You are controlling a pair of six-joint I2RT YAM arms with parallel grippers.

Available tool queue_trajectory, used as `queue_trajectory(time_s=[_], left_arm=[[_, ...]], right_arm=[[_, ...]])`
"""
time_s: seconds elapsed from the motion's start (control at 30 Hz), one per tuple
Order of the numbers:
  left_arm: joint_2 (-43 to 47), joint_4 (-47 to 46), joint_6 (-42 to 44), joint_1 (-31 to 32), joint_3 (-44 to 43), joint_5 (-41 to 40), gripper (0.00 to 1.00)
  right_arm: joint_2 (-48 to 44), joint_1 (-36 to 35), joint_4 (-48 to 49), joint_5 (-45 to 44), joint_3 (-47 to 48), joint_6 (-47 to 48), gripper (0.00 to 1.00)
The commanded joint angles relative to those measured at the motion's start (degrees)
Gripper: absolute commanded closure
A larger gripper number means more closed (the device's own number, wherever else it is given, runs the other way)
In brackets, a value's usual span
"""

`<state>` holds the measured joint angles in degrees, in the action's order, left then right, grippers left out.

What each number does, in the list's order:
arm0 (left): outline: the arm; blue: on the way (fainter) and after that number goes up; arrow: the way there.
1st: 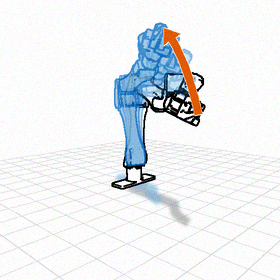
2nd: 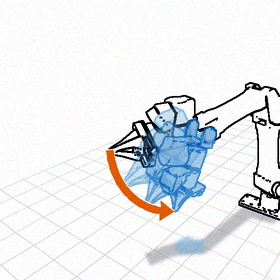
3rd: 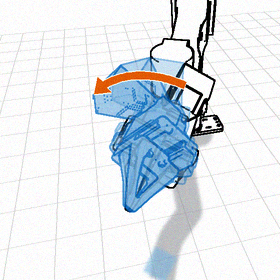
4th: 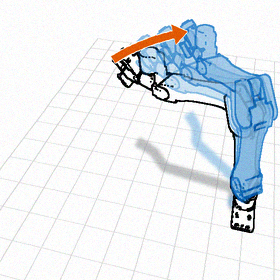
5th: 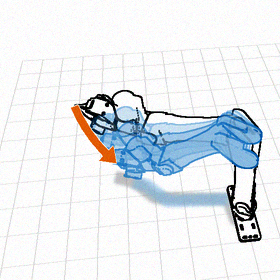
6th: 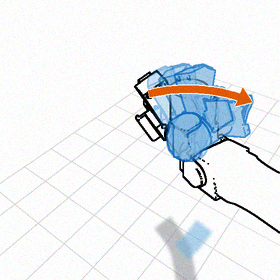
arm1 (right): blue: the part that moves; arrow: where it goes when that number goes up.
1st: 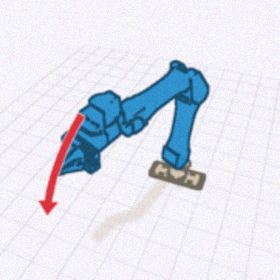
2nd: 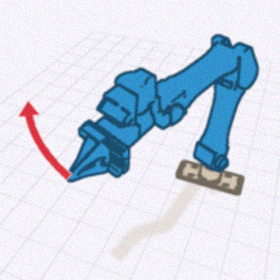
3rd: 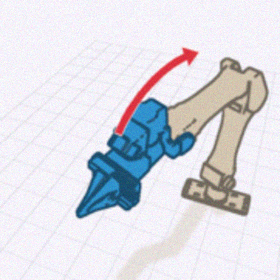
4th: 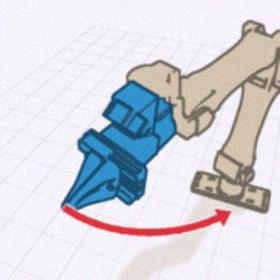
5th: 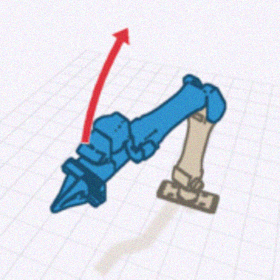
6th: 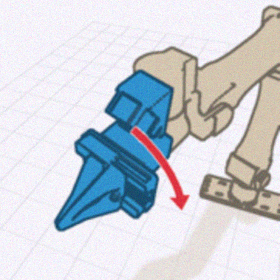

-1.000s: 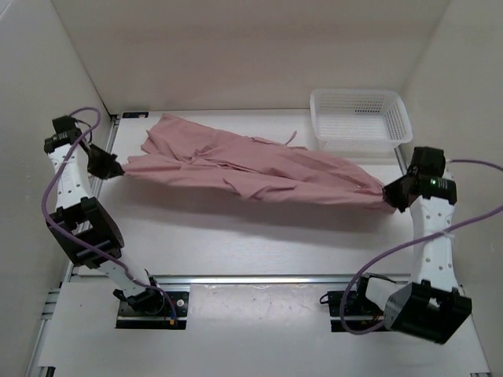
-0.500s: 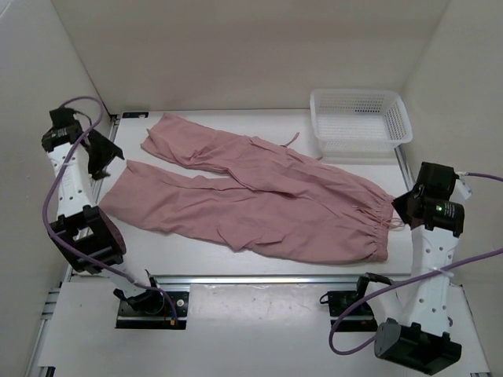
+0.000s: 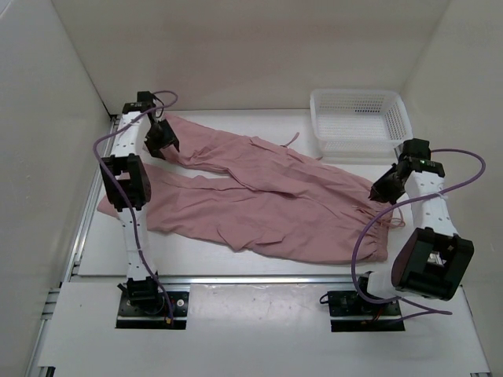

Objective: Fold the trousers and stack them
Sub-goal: Flatten the trousers out

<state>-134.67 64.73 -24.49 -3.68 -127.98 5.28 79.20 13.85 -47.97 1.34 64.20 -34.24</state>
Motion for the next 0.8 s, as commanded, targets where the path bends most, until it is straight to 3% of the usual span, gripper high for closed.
queue_trajectory(time_s=[0.0, 0.07, 0.13, 0.2, 0.23, 0.3, 0.47, 0.6, 0.73, 0.77], left_arm=[[0.4, 2.9, -1.8, -0.3, -3.9, -2.4, 0.39], [-0.2, 1.0, -3.1, -0.3, -3.1, -2.4, 0.46], [-1.1, 0.2, -3.8, -0.3, -2.5, -2.4, 0.43], [-2.1, 0.2, -3.8, -0.3, -2.5, -3.1, 0.35], [-2.8, 0.2, -3.8, -0.3, -2.5, -3.6, 0.23], [-3.6, -0.3, -4.3, -0.9, -3.1, -4.1, 0.14], [-7.1, -1.4, -4.9, -2.6, -4.5, -4.1, 0.12], [-10.0, -1.4, -5.4, -3.3, -6.9, -3.3, 0.26], [-11.4, -1.4, -5.9, -3.3, -7.5, -2.0, 0.89], [-11.4, -1.4, -5.9, -3.3, -6.6, -2.0, 0.9]], right_arm=[[-0.8, 0.0, 1.9, 1.3, 0.4, 1.9, 0.88], [-0.1, 0.0, 1.9, 1.3, 0.4, 2.5, 0.86], [0.6, 0.0, 1.9, 0.8, 0.4, 3.0, 0.86], [1.9, 0.0, 1.9, 0.8, 0.4, 3.0, 0.86], [1.9, 0.0, 1.9, 0.8, 0.4, 3.0, 0.86], [2.5, 0.0, 1.9, 0.8, 1.0, 3.0, 0.86], [4.3, 0.0, 1.4, 0.2, 2.2, 3.6, 0.86], [6.5, 0.0, 1.4, -0.5, 2.2, 2.4, 0.86], [9.5, 1.2, 3.3, 1.8, 2.2, 0.1, 0.82], [9.5, 1.2, 3.8, 2.3, 2.7, -0.6, 0.79]])
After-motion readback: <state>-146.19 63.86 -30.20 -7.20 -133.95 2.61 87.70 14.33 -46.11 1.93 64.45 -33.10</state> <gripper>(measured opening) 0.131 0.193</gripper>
